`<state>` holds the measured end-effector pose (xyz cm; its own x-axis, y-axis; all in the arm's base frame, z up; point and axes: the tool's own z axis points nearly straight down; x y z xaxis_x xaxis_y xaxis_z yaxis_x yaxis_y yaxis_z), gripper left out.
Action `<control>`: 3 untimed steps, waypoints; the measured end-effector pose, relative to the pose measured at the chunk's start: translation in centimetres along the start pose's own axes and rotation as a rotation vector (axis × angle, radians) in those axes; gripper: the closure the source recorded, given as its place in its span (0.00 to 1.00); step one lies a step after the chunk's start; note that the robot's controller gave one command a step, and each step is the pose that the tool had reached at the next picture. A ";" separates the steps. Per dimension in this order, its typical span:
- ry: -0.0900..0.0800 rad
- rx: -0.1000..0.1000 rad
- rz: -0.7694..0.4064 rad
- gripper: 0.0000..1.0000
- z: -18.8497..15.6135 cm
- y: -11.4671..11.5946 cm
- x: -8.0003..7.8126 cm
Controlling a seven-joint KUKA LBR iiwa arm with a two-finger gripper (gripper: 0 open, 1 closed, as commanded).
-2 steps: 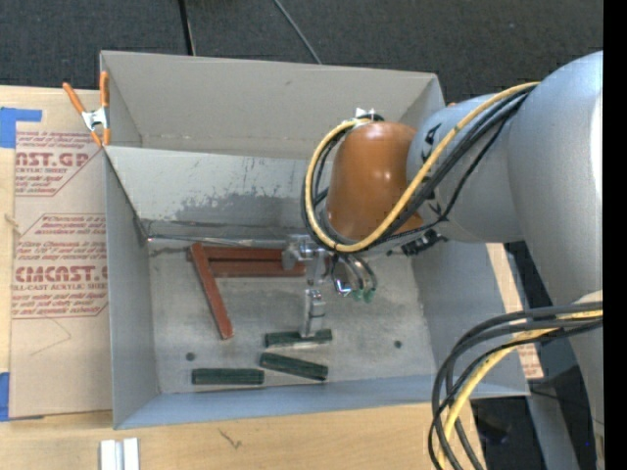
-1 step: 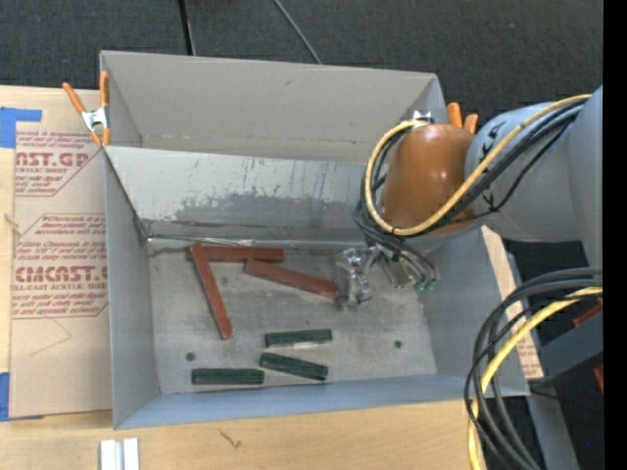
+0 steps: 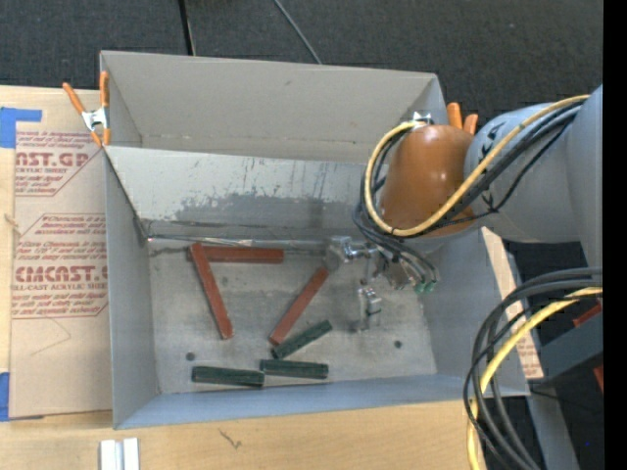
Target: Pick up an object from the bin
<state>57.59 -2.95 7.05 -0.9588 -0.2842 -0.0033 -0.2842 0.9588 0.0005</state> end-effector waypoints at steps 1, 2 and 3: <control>0.000 0.000 0.000 0.00 0.0 0.0 0.0; -0.001 -0.001 -0.051 1.00 0.0 6.8 -3.8; -0.001 -0.001 -0.051 1.00 0.0 6.8 -3.8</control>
Offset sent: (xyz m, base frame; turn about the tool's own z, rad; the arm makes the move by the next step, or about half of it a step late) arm 0.0162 0.0739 -0.0005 -0.0509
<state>59.27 4.63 7.04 -0.9429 -0.3329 -0.0041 -0.3329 0.9430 0.0016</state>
